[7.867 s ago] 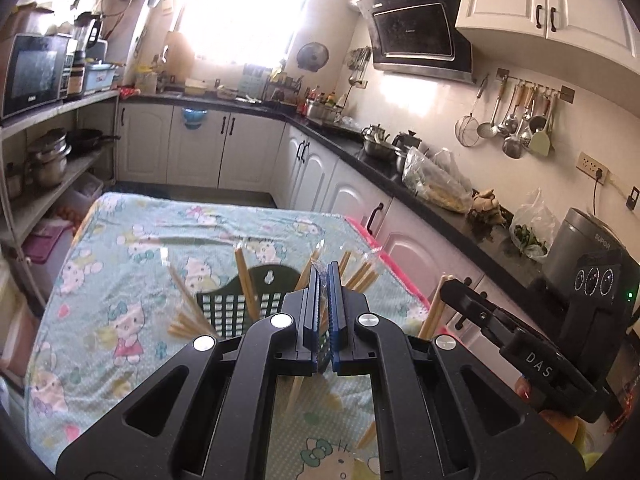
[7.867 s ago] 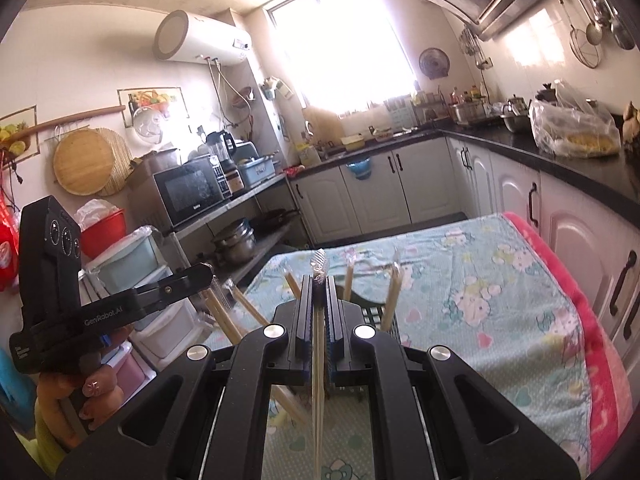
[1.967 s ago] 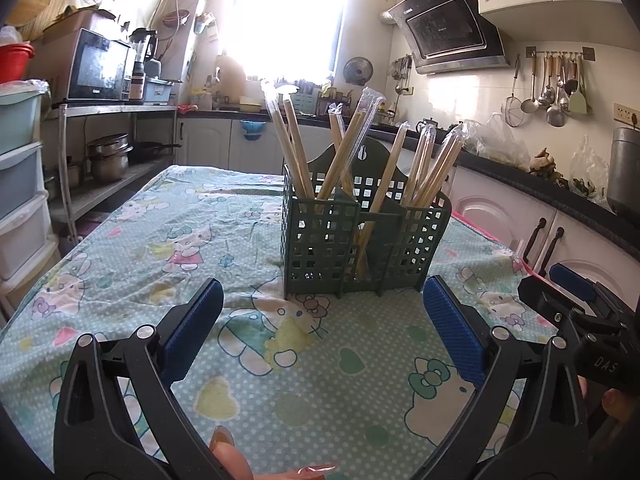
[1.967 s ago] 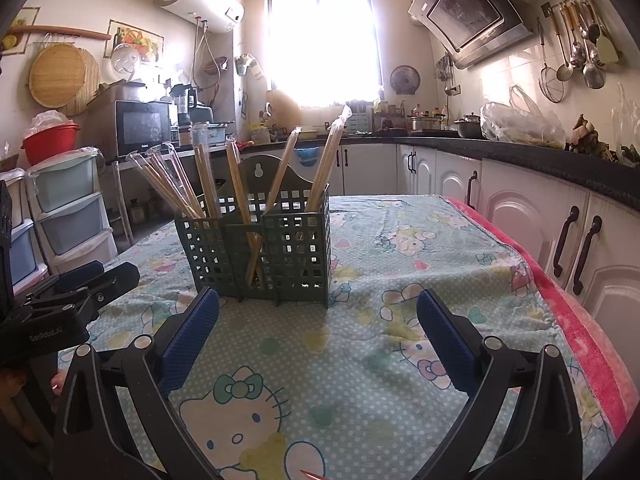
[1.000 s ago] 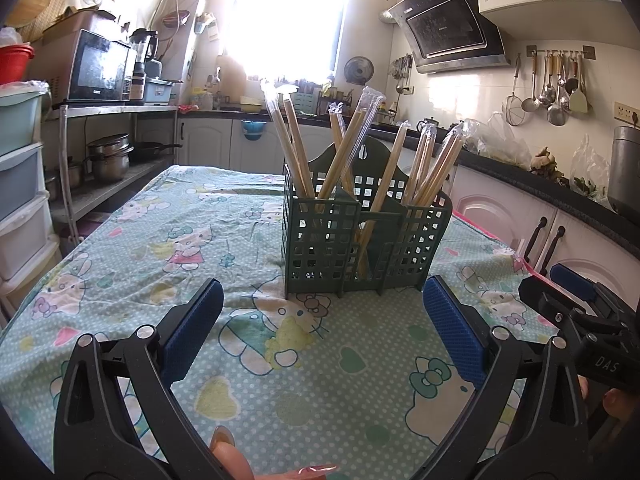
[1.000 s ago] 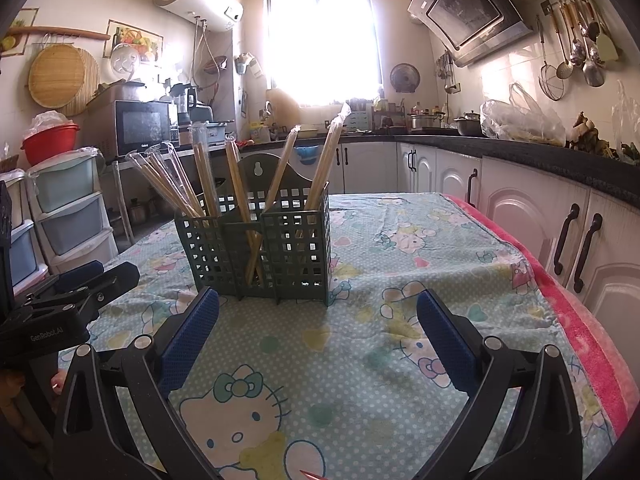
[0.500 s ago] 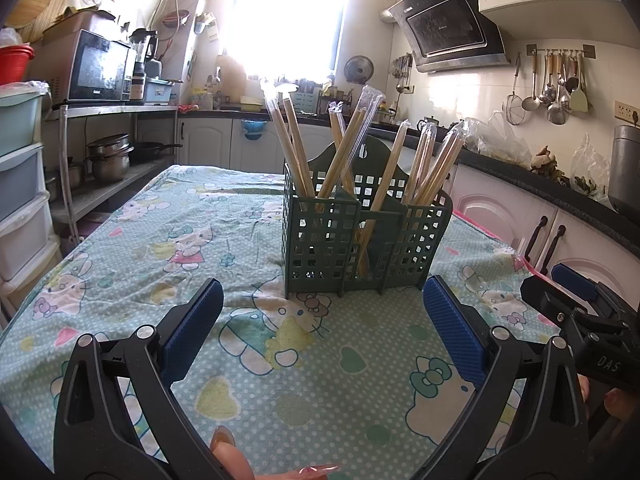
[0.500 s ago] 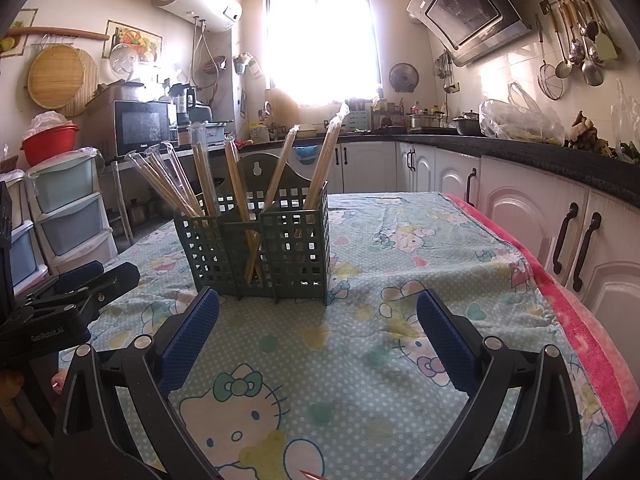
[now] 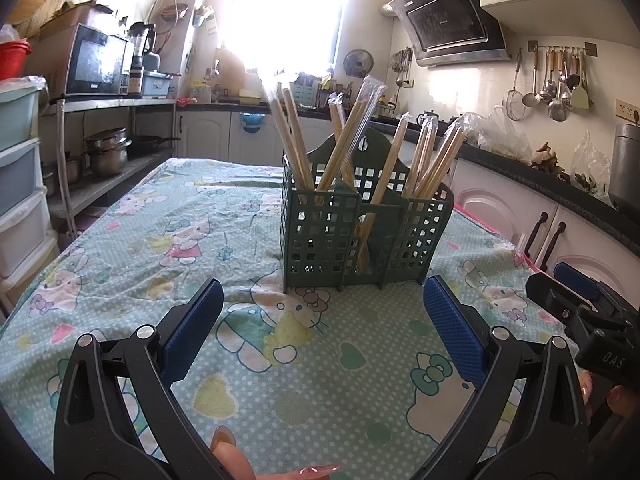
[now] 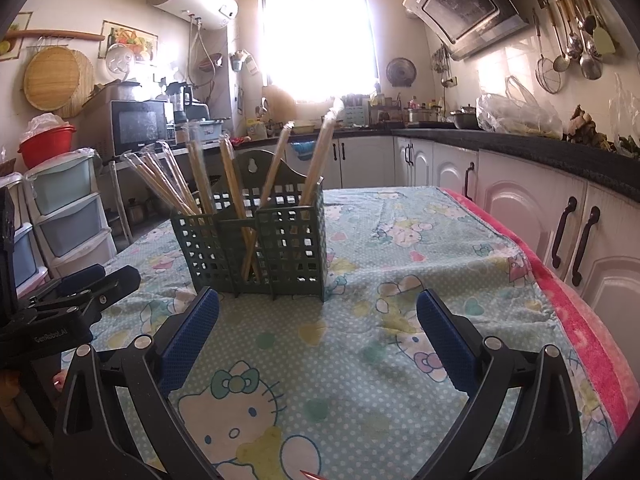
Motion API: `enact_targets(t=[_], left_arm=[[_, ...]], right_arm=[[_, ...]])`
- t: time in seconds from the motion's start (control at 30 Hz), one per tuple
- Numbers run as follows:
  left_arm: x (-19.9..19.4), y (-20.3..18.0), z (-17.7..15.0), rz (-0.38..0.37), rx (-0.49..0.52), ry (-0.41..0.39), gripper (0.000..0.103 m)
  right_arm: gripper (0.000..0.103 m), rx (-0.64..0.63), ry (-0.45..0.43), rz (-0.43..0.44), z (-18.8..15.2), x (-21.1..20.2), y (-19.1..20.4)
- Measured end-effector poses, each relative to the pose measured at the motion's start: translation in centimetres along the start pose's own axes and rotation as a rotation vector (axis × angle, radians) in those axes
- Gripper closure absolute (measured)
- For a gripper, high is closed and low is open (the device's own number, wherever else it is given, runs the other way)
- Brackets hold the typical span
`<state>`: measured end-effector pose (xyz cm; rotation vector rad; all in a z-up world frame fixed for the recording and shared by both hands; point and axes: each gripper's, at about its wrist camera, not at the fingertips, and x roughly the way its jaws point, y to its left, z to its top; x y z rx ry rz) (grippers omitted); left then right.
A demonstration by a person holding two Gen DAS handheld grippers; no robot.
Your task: Organize utensils
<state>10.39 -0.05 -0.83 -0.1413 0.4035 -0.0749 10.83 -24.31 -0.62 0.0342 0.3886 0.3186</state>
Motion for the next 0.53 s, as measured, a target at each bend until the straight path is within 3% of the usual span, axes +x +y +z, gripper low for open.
enact_targets(t=[0.27, 0.37, 0.53], left_arm=[[0.1, 1.9, 0.5, 0.026, -0.059, 0.083, 0.011], [0.9, 4.4, 1.6, 0.106, -0.070, 0.163, 0.011], [5.0, 11.2, 2.9, 0.310, -0.104, 0.313, 0.011]], right_arm=[[0.007, 0.038, 0.090, -0.161, 1.6, 0.8, -4.7], [0.007, 0.070, 0.233, -0.218, 2.7, 3.3, -8.2], [0.007, 0.082, 0.412, -0.286, 2.2, 8.6, -12.4]])
